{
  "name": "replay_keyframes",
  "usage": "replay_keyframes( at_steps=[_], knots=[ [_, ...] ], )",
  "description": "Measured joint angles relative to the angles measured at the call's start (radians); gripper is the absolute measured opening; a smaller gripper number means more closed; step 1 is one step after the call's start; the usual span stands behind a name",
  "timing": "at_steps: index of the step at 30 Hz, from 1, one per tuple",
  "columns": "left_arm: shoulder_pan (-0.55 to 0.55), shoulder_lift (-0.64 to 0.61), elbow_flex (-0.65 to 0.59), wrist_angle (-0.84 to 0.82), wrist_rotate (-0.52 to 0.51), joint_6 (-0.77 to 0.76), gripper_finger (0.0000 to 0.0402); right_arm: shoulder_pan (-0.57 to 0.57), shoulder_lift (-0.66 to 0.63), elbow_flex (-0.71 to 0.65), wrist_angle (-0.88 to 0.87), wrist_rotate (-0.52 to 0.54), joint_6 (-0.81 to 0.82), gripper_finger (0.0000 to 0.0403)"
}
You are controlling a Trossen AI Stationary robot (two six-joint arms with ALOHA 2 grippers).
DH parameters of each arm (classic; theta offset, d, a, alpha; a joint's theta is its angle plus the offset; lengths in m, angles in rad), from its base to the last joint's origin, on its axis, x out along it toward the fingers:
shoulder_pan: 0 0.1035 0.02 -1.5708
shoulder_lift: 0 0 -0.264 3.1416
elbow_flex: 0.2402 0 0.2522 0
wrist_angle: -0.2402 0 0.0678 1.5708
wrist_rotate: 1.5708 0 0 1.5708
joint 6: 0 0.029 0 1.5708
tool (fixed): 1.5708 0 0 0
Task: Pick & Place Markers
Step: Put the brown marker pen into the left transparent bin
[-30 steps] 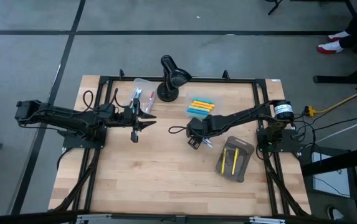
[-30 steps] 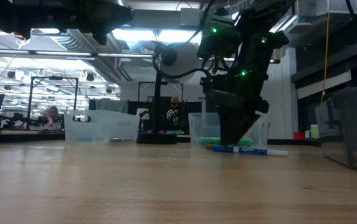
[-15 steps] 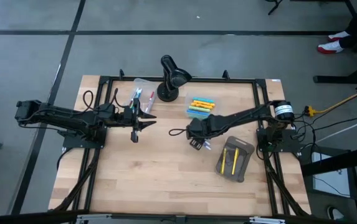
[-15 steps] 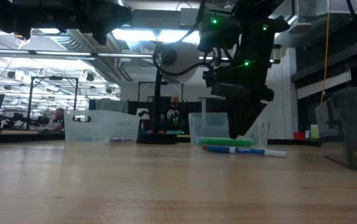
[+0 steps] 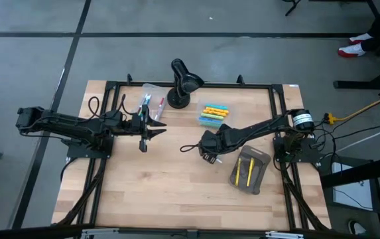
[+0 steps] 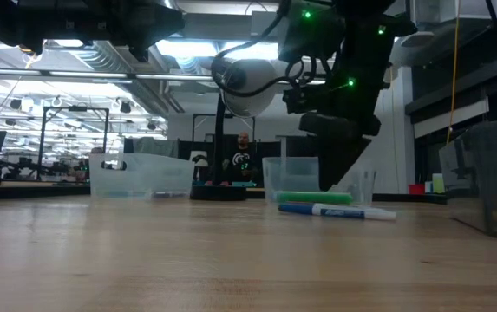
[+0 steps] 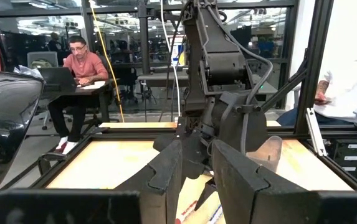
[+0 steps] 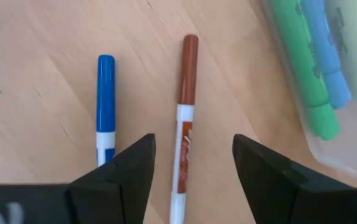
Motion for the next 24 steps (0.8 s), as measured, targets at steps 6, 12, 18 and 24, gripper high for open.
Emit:
replay_keyframes(
  at_steps=[6, 12, 18, 24],
  knots=[
    [0.000, 0.000, 0.000, 0.000, 0.000, 0.000, 0.0086, -0.003, -0.001, -0.062, 0.076, -0.011, 0.003, 0.0215],
    [0.000, 0.000, 0.000, 0.000, 0.000, 0.000, 0.0086, -0.005, -0.001, -0.088, 0.135, -0.017, 0.004, 0.0204],
    [0.000, 0.000, 0.000, 0.000, 0.000, -0.001, 0.0086, -0.020, -0.001, -0.126, 0.180, -0.078, 0.011, 0.0163],
    [0.000, 0.000, 0.000, -0.005, 0.000, -0.008, 0.0086, -0.023, -0.003, -0.149, 0.224, -0.101, 0.020, 0.0140]
  ],
)
